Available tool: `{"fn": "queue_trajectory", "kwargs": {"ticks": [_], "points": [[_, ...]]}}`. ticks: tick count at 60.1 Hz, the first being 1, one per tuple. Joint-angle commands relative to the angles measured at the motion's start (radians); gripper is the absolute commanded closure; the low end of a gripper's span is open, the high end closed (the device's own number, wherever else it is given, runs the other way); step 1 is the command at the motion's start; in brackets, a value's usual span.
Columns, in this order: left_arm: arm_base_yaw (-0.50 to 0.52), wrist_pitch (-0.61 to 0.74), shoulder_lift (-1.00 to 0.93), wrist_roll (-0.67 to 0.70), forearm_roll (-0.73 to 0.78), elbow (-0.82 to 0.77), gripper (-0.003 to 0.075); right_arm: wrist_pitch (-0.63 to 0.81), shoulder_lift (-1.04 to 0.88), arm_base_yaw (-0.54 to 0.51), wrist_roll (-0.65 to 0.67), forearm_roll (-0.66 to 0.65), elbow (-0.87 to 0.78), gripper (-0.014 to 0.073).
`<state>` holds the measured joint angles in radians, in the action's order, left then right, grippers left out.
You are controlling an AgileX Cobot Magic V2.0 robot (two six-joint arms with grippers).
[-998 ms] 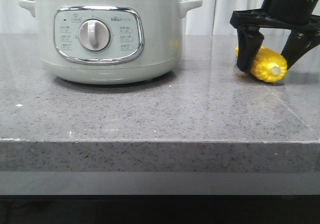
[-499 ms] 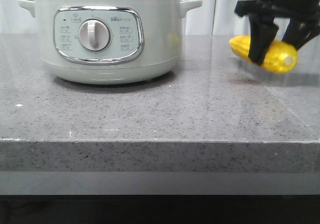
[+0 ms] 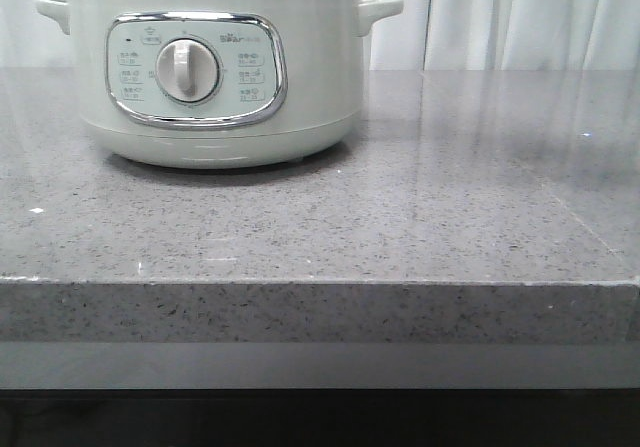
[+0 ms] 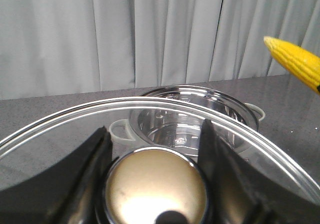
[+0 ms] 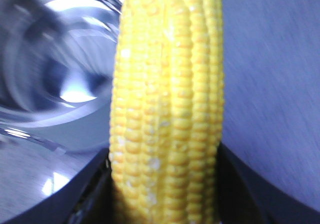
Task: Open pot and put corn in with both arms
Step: 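Lift the corn and carry it over the open pot with the right gripper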
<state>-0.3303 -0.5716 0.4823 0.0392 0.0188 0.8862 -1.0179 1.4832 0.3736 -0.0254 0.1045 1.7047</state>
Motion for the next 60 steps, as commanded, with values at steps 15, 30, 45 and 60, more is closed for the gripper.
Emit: {"fn": "queue_trajectory", "kwargs": {"ticks": [15,30,45,60], "points": [[0.002,0.142,0.007,0.005,-0.001,0.038,0.0532,0.203,0.078,0.171,-0.070,0.059,0.202,0.0281],[0.002,0.142,0.007,0.005,-0.001,0.038,0.0532,0.318,0.202,0.210,-0.070,0.061,0.205,0.0281],[0.002,0.142,0.007,0.005,-0.001,0.038,0.0532,0.343,0.316,0.210,-0.070,0.061,0.205,0.0281],[0.002,0.142,0.007,0.005,-0.001,0.038,0.0532,0.337,0.375,0.210,-0.081,0.061,0.205,0.0281]]}}
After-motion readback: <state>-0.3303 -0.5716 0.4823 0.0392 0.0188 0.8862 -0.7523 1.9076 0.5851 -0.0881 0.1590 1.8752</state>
